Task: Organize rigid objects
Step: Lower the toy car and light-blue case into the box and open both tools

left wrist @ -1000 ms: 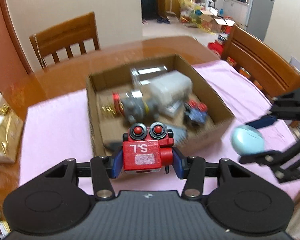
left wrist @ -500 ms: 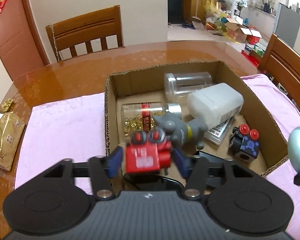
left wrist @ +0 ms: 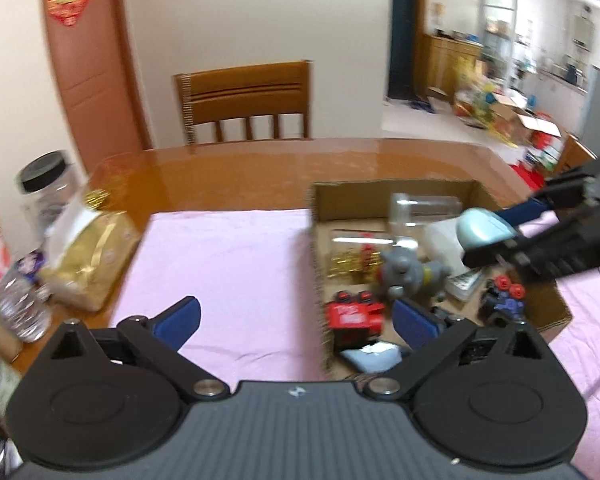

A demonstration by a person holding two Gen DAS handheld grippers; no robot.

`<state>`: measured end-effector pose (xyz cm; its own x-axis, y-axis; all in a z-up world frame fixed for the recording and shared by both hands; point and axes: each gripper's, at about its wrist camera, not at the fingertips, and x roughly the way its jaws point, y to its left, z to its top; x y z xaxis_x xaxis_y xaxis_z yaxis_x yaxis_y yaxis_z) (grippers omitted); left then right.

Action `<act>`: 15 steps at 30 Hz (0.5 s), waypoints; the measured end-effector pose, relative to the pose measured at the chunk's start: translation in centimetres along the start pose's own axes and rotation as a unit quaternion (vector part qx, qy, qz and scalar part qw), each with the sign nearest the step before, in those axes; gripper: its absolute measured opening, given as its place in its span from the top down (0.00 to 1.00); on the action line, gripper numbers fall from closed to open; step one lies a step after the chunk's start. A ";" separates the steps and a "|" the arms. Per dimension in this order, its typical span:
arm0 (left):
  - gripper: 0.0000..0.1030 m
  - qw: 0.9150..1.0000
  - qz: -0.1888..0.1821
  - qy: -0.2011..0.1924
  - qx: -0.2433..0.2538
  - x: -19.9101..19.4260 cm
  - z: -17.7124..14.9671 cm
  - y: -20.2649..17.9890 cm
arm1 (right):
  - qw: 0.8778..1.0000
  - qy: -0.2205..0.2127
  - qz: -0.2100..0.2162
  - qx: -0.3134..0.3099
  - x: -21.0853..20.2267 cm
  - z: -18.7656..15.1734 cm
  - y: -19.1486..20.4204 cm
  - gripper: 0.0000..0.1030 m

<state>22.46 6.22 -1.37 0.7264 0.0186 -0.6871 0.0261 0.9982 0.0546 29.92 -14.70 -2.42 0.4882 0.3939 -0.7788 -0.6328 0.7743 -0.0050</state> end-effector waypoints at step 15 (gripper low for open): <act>0.01 0.999 0.035 0.003 -0.028 -1.9 -1.7 2.8 | 0.999 -0.011 -0.034 0.029 7.4 6.1 0.0 0.11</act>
<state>20.00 9.11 -1.19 0.7207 0.0892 -0.6875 -0.0642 0.9960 0.0619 37.18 -8.82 -4.35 0.5430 0.3492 -0.7637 -0.5620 0.8269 -0.0214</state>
